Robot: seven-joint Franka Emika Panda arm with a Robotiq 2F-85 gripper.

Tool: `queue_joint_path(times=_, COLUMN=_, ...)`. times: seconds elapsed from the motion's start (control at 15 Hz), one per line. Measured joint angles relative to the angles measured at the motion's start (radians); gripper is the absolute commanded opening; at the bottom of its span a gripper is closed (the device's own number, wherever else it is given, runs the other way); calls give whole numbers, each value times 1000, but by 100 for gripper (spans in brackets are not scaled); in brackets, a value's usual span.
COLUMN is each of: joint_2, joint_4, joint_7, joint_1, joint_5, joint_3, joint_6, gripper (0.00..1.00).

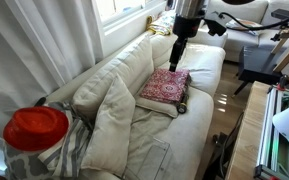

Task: Pick up the pillow on the far left corner side of the couch and put it on the red patterned blanket

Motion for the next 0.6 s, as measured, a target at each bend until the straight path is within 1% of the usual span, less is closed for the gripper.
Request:
queue_joint_path(times=0.13, joint_2=122, joint_4=102, joint_7=-71, joint_1=17, joint_5=52, joint_3=0, joint_6=0, gripper=100)
queue_joint_path(times=0.27, joint_2=248, joint_4=216, joint_7=-80, joint_1=20, joint_5=73, joint_3=7, joint_6=-1, gripper=100)
queue_joint_path(times=0.33, joint_2=304, joint_4=269, joint_7=-62, joint_1=20, joint_5=72, joint_3=9, joint_6=-1, gripper=100)
queue_joint_path(times=0.6, joint_2=547, joint_4=501, joint_7=79, joint_1=23, joint_5=65, joint_3=9, joint_6=-1, gripper=100)
